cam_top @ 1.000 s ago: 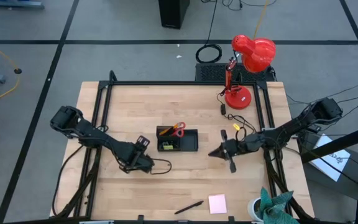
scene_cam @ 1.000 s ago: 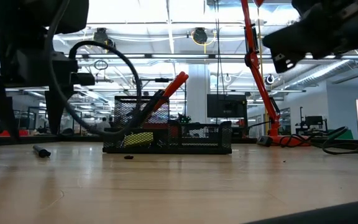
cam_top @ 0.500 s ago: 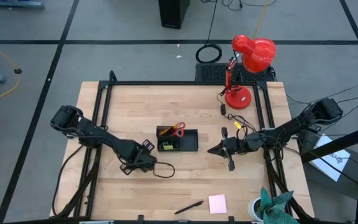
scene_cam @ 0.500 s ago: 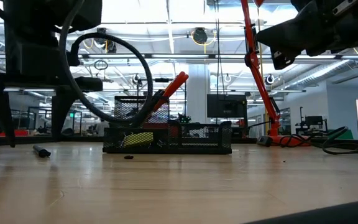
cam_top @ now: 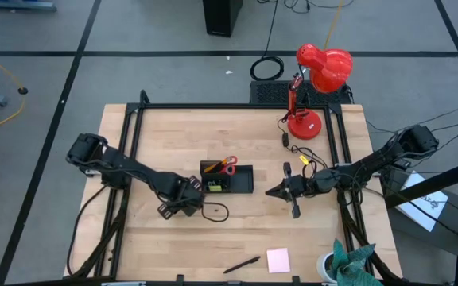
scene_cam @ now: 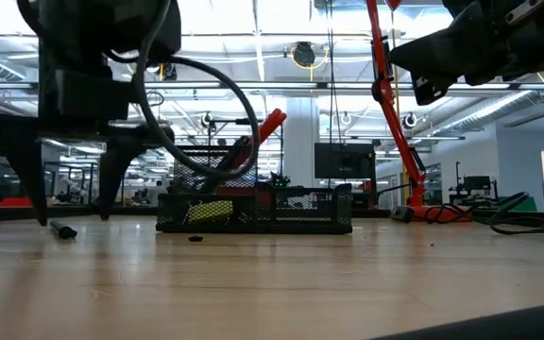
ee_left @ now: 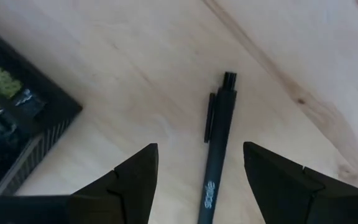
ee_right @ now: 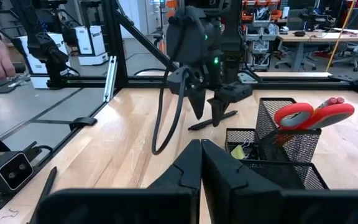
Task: Pick and place office supplies into organizer
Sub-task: Put the black pen into the black desk organizer
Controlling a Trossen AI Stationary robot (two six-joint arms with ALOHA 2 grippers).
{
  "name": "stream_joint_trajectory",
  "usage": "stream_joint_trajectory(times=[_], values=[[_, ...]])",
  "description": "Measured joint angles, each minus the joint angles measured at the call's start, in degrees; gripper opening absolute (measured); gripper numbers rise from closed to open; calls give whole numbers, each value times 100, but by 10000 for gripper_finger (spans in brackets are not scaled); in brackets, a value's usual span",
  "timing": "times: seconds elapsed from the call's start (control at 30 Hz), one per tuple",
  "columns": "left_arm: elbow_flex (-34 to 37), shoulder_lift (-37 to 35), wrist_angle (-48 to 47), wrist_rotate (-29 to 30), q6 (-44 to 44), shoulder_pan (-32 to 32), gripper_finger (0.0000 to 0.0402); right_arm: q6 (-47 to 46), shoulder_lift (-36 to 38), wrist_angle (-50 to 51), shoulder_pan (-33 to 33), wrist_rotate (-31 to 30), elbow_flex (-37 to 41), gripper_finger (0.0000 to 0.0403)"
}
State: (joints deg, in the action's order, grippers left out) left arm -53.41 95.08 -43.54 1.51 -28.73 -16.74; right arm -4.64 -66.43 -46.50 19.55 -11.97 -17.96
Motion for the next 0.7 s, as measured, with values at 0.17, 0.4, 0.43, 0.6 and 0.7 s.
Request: stream_joint_trajectory(times=[0.17, 0.4, 0.43, 0.6, 0.7], values=[[38, 337, 237, -238, -138, 18, 241, 0, -2, 4, -7, -4, 0, 4], [17, 695, 241, -226, -143, -34, 236, 0, -2, 24, -7, -11, 2, 4], [17, 699, 253, -233, -161, -34, 229, 0, -2, 22, -7, -15, 2, 4], [37, 646, 332, -244, -290, -47, 162, 71, -2, 18, -7, -19, 2, 4], [38, 646, 372, -255, -266, -49, 114, 83, -2, 7, -7, -20, 2, 4]])
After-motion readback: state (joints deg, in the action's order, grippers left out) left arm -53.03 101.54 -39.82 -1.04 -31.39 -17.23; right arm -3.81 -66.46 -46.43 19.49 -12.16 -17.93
